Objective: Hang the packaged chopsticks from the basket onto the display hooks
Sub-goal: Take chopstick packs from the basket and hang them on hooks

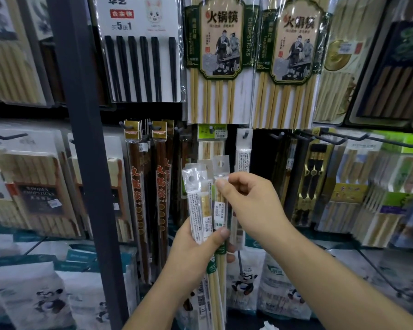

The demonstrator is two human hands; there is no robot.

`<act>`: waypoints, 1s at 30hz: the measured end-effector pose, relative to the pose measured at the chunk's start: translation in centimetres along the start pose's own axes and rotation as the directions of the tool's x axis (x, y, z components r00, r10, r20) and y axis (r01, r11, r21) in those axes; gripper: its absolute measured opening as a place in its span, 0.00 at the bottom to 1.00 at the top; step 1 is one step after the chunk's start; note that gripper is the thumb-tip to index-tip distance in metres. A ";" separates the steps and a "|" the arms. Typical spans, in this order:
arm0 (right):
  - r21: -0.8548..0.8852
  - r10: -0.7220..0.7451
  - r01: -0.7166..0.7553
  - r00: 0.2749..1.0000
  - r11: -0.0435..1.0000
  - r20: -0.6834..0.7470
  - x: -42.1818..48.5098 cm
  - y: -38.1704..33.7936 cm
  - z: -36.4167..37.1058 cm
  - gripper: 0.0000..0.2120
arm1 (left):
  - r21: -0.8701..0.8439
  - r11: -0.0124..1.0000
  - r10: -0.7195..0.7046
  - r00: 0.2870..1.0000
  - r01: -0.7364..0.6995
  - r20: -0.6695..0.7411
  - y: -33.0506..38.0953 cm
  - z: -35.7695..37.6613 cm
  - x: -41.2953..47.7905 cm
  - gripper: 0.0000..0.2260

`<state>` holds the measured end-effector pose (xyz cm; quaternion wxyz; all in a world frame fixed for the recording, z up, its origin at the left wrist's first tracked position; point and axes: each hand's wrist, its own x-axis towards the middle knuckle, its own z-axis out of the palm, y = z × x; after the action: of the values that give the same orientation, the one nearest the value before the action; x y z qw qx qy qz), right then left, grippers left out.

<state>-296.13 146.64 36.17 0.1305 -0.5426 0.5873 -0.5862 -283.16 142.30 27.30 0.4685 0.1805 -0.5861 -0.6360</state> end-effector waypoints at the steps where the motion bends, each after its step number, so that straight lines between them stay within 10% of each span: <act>1: 0.011 0.012 -0.012 1.000 1.000 -0.001 0.0 0.0 -0.1 0.12 | 0.015 1.000 0.002 1.000 -0.002 -0.017 -0.2 -0.2 0.1 0.13; 9: 0.105 -0.068 0.089 0.979 0.990 -0.191 1.8 -1.9 -2.4 0.17 | 0.082 0.997 0.021 0.994 -0.012 -0.108 -0.4 -0.7 0.4 0.04; 30: -0.016 -0.001 -0.003 0.962 1.000 -0.274 4.0 -1.1 -2.5 0.26 | -0.048 0.997 -0.068 0.993 0.063 -0.099 0.1 -0.4 0.0 0.34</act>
<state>-299.12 145.10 39.70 0.0440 -0.4570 0.6047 -0.6508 -282.79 142.14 27.30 0.4803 0.2209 -0.5409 -0.6542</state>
